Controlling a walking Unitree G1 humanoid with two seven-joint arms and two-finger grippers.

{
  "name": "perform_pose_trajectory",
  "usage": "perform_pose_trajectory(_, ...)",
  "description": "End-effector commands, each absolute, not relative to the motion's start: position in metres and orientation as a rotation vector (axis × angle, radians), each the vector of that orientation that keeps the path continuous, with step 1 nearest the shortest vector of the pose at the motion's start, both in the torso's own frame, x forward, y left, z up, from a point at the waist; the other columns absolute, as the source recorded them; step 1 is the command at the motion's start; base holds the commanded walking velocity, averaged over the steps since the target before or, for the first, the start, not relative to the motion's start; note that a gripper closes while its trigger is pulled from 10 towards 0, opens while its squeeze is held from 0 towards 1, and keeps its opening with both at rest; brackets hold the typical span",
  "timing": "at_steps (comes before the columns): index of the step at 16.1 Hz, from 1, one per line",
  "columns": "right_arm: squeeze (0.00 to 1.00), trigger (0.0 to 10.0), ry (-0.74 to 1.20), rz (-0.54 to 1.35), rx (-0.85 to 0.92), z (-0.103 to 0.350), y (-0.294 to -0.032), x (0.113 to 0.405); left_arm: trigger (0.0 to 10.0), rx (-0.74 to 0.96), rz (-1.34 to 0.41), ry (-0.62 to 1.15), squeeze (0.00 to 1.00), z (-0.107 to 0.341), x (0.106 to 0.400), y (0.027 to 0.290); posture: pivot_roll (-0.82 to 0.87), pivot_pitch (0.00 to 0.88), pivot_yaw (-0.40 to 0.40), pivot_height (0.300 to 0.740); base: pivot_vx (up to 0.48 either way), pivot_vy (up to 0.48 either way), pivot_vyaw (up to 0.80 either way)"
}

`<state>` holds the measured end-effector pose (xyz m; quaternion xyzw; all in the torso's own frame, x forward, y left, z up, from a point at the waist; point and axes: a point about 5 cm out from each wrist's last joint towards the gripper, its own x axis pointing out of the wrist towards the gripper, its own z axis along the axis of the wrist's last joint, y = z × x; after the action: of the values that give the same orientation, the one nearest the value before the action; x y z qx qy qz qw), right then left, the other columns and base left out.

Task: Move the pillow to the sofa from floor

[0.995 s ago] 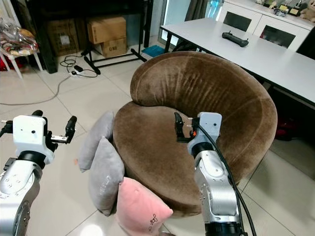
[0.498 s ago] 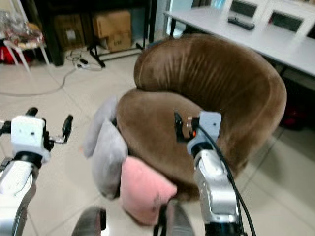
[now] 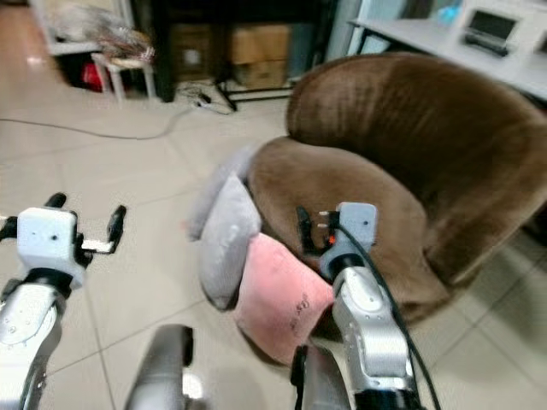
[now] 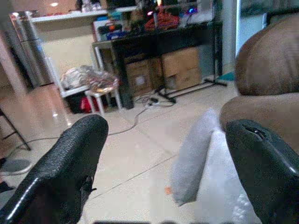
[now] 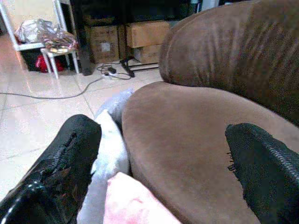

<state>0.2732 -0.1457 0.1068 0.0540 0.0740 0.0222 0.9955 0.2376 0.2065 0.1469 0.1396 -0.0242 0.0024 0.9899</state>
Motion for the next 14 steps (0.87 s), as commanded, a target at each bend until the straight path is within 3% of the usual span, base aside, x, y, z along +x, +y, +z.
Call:
perform_pose_trajectory(1,0.00,10.0,0.138,0.045,0.098,0.1103,-0.1469,0.2766,10.0,0.269,-0.005,-0.057,0.00,0.1472,0.2355,0.2049,0.09,0.000,-0.080,0.590,0.345,0.000,0.00)
perform_pose_trajectory(14,0.00,10.0,0.149,0.036,0.079,0.1084,-0.1477,0.2782,10.0,0.261,-0.014,-0.055,0.00,0.1456,0.2351,0.2050,0.09,0.000,-0.084,0.590,0.381,0.000,0.00)
